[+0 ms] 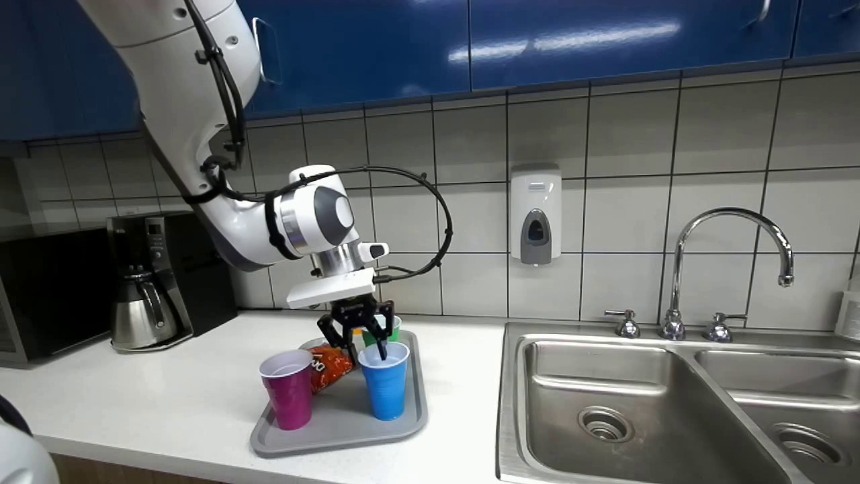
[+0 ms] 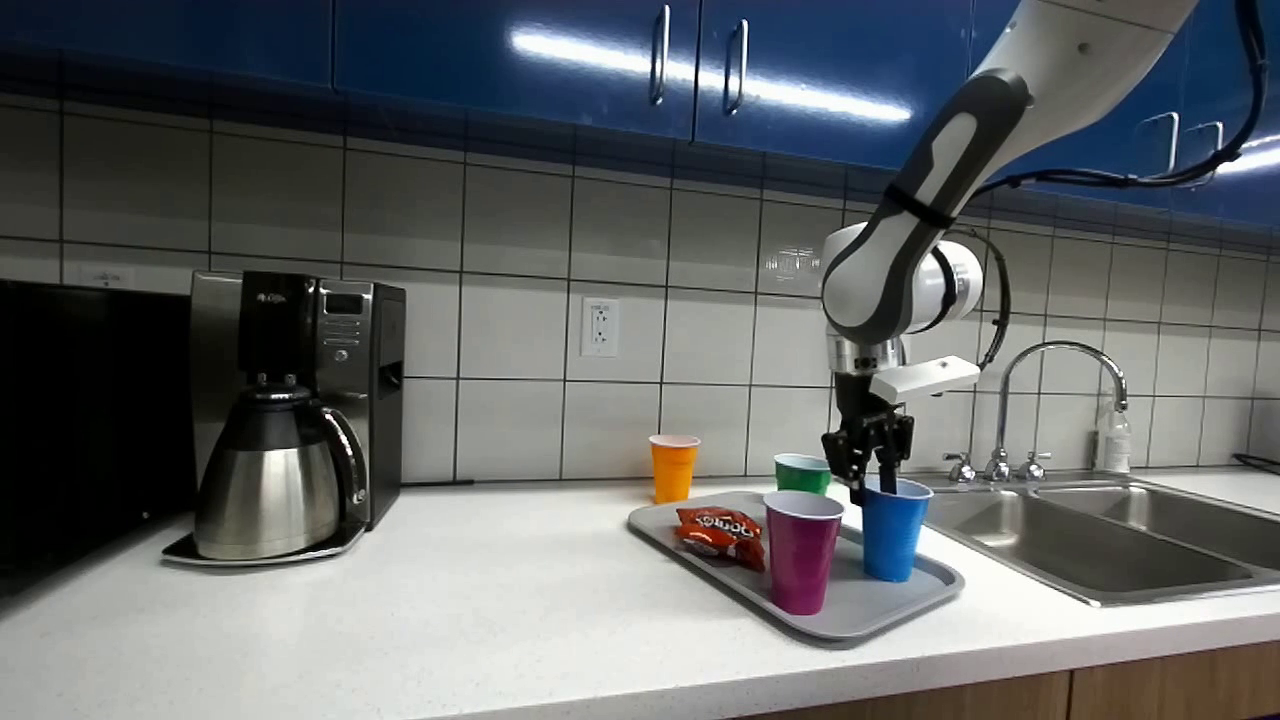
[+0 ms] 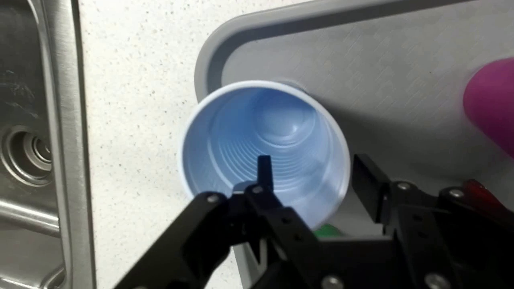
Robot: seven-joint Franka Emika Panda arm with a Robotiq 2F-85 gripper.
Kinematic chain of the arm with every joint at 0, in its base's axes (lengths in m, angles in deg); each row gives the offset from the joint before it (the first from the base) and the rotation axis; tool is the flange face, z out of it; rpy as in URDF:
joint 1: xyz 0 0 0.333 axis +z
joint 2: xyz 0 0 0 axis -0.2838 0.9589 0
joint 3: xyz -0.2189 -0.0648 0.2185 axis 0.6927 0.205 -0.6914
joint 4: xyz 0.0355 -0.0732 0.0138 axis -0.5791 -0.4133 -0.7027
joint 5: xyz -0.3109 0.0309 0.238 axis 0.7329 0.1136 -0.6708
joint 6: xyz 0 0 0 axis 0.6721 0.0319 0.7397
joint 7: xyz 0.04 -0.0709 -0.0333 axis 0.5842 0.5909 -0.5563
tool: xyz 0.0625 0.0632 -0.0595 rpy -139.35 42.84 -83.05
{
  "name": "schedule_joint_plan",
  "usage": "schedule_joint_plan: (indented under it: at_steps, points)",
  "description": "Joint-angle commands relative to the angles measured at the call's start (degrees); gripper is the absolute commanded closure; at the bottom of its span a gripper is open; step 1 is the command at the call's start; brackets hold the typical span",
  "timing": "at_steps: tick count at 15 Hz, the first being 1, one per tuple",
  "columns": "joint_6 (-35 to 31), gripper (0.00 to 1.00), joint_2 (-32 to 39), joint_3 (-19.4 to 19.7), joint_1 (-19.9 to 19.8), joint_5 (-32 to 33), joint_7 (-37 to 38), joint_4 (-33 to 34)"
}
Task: Put the purple, blue and green cups onto the tray
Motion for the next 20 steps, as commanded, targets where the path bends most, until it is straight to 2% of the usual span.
schedule_joint_plan:
  at_steps: [1, 2, 4, 11, 20]
  points:
    - [1.46, 0.13, -2.12, -0.24, -0.74, -0.46, -0.18, 0.45]
    - [2.27, 0.05, -2.71, -0.42, -0.88, -1.86, -1.16, 0.7]
    - [2.87, 0.0, -3.69, -0.51, -1.0, -3.27, -1.68, 1.27]
    - [3.44, 0.0, -4.2, -0.76, -0.7, -4.76, 0.08, 5.29]
    - [2.67, 0.0, 1.34, -2.41, 0.89, -4.02, 5.44, 12.96]
